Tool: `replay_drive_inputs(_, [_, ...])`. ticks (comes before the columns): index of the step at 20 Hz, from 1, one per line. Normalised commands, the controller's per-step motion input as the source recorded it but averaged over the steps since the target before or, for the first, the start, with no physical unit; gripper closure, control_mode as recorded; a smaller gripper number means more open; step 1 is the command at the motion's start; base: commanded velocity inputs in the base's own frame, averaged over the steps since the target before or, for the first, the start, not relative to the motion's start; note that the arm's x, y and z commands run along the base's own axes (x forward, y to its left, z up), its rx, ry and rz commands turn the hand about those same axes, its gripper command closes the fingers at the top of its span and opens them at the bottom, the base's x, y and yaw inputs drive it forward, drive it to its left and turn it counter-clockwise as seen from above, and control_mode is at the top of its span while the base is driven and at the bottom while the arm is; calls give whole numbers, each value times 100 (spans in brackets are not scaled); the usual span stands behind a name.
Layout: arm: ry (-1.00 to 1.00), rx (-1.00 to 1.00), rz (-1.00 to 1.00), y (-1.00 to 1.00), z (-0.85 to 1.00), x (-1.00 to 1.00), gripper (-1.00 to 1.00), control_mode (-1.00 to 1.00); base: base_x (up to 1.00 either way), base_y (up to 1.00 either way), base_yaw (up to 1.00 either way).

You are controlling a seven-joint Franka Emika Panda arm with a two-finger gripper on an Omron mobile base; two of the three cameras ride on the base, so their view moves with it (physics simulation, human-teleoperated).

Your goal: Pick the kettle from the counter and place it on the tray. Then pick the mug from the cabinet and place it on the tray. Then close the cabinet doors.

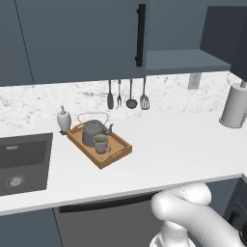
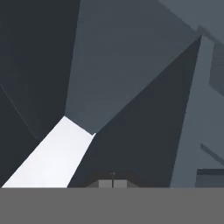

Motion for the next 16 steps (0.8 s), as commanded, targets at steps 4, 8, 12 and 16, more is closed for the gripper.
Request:
replay_drive_inputs(4, [-20, 0, 0, 8, 37, 6, 100, -100, 0, 0, 0])
replay_drive_inputs(8, [-10, 0, -5, 8, 47, 0, 100, -100, 0, 0, 0])
replay_drive_inputs(12, [-6, 0, -9, 7, 40, 0, 100, -100, 0, 0, 0])
replay_drive_inputs(16, [-10, 0, -5, 7, 33, 0, 100, -100, 0, 0, 0])
